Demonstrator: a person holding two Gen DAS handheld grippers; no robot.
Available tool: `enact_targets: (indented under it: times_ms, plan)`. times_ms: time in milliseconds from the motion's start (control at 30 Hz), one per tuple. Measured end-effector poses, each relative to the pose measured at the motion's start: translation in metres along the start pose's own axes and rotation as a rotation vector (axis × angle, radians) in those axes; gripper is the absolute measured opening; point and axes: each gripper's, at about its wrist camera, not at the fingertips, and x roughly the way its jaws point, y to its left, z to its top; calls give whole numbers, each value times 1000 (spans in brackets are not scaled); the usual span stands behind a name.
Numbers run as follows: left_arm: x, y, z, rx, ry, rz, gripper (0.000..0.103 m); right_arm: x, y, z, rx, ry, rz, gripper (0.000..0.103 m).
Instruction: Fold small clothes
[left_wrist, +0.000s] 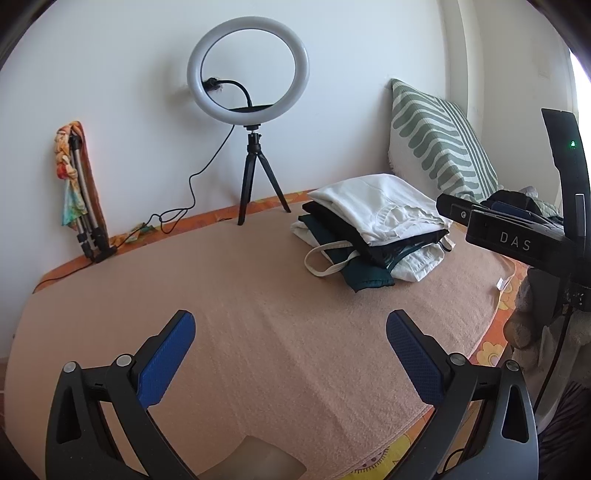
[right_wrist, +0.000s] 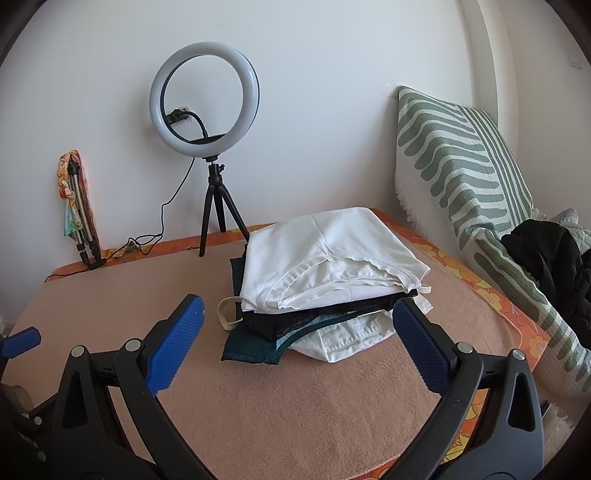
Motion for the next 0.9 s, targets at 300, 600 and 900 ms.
enact_targets:
  times_ms: [300, 600, 900]
  plan:
    - [0, 0, 0, 2, 1, -1, 103, -1, 1, -1, 7, 2, 1, 103]
    - [-1, 0, 0, 1, 1, 3, 103, -2, 1, -2, 9, 1, 4, 103]
    - [-3, 1, 0, 2, -6, 0, 103, -2, 3, -2, 10, 1, 8, 103]
